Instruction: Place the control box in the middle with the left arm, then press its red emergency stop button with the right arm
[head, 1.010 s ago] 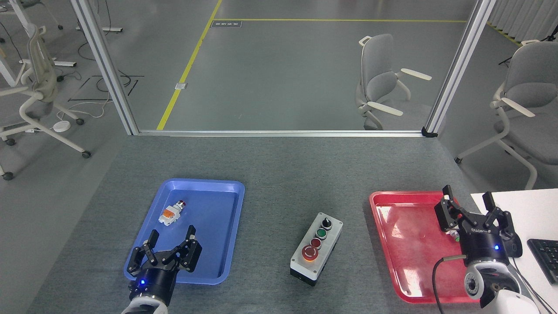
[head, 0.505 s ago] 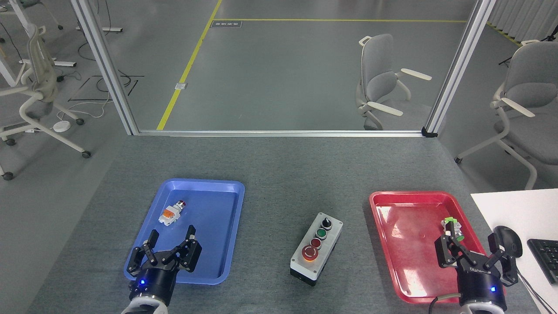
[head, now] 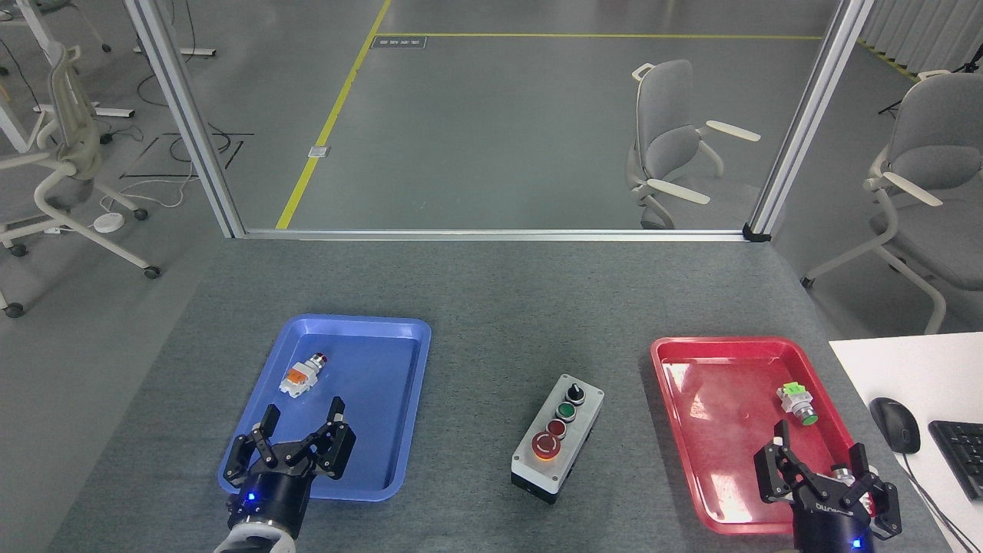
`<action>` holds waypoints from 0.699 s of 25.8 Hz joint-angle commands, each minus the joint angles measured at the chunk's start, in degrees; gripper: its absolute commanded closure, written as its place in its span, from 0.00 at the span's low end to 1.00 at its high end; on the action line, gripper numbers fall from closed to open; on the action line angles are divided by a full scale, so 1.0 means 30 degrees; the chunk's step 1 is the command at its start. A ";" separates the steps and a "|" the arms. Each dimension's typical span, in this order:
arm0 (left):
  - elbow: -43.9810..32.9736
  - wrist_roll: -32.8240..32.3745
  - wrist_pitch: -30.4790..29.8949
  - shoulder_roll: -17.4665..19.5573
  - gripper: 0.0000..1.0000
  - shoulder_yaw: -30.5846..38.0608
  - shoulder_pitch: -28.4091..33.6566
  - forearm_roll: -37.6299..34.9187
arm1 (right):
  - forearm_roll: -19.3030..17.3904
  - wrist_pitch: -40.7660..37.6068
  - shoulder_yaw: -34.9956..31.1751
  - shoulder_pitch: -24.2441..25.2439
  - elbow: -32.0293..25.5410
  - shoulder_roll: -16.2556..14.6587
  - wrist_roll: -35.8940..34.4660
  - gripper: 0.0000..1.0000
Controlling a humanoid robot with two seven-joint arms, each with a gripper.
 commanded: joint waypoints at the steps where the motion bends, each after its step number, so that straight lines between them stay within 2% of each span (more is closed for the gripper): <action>1: -0.0002 0.0012 -0.0011 0.0000 0.01 0.0000 0.0009 0.0000 | -0.0104 -0.0033 0.0321 -0.0024 0.0011 -0.0002 0.0004 0.01; 6: -0.0002 0.0012 -0.0011 0.0000 0.01 0.0000 -0.0021 0.0000 | -0.0104 -0.0004 0.1258 -0.0200 0.0011 0.0027 0.0004 0.01; 18: -0.0002 0.0012 -0.0011 0.0000 0.01 0.0000 -0.0021 0.0000 | -0.0075 -0.0063 0.1258 -0.0171 0.0070 0.0027 -0.0055 0.01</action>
